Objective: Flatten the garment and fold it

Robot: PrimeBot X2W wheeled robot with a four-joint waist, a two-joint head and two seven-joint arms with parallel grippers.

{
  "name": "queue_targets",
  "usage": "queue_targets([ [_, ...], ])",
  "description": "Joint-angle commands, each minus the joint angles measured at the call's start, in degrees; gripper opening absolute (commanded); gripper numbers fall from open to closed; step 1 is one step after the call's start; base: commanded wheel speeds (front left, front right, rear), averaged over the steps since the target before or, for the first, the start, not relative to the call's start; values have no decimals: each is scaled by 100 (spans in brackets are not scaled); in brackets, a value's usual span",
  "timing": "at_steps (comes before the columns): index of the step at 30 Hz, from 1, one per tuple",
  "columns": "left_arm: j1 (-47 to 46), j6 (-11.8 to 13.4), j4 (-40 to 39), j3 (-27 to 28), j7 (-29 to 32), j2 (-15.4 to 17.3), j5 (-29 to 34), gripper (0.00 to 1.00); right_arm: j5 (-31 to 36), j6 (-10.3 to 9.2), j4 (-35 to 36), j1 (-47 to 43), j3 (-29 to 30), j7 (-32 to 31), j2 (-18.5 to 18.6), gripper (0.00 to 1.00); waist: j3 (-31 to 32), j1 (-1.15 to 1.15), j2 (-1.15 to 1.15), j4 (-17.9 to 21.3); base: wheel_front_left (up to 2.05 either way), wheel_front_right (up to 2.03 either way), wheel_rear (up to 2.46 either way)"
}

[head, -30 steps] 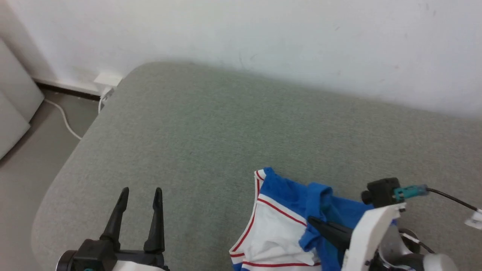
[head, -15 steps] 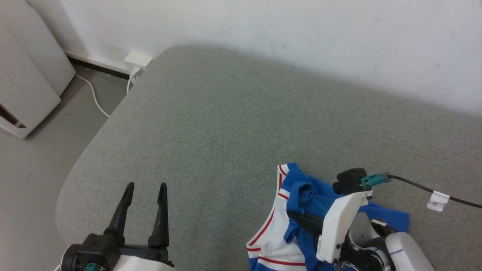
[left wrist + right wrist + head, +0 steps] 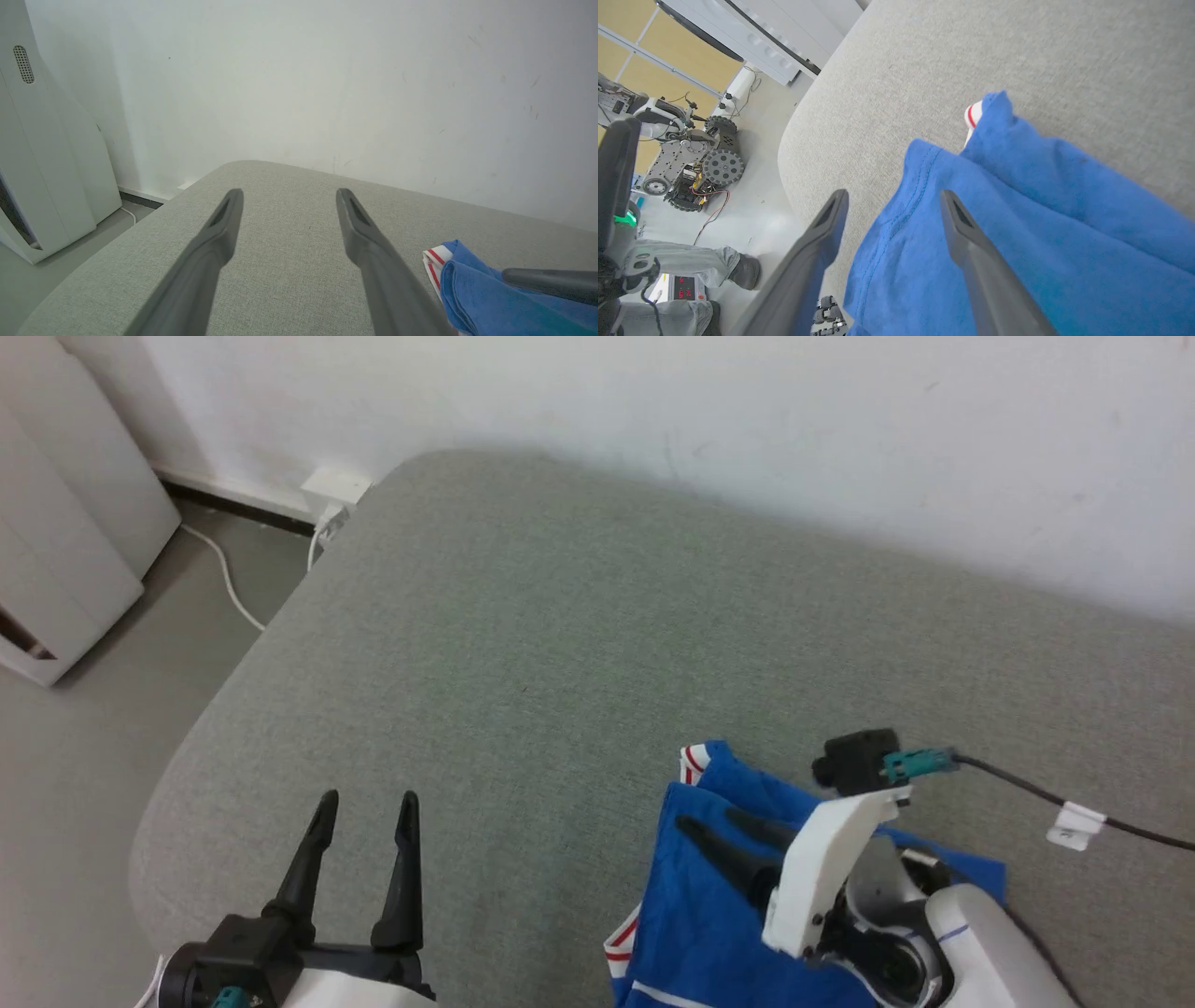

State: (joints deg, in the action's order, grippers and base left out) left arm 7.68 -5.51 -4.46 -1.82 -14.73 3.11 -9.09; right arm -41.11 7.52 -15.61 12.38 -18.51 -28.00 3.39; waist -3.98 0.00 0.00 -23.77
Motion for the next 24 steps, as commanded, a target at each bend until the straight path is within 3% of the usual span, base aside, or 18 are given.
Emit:
queue_targets([
  [1, -55, -17, 11, 17, -27, -24, -4, 100, 110, -3, 18, 136, 54, 169, 68, 100, 81, 0, 0, 117, 0, 0, 0],
  [8, -20, -60, 4, 74, -27, -24, -54, 100, 1216, -3, 130, 342, -13, 1389, 848, 100, 251, 0, 0, 520, 0, 0, 0],
  [13, -9, -92, 8, 61, -27, -24, -66, 100, 2065, -3, 152, 234, 304, 2529, 1279, 100, 327, 0, 0, 837, 0, 0, 0],
  [18, -26, -113, 68, 31, -27, -24, -197, 100, 2813, -3, 303, -216, 1165, 3436, 1349, 100, 306, 0, 0, 1116, 0, 0, 0],
  [24, -70, -148, 306, -34, -27, -24, -215, 100, 3222, -3, 796, -1047, 1933, 3983, 983, 100, 230, 0, 0, 1410, 0, 0, 0],
])
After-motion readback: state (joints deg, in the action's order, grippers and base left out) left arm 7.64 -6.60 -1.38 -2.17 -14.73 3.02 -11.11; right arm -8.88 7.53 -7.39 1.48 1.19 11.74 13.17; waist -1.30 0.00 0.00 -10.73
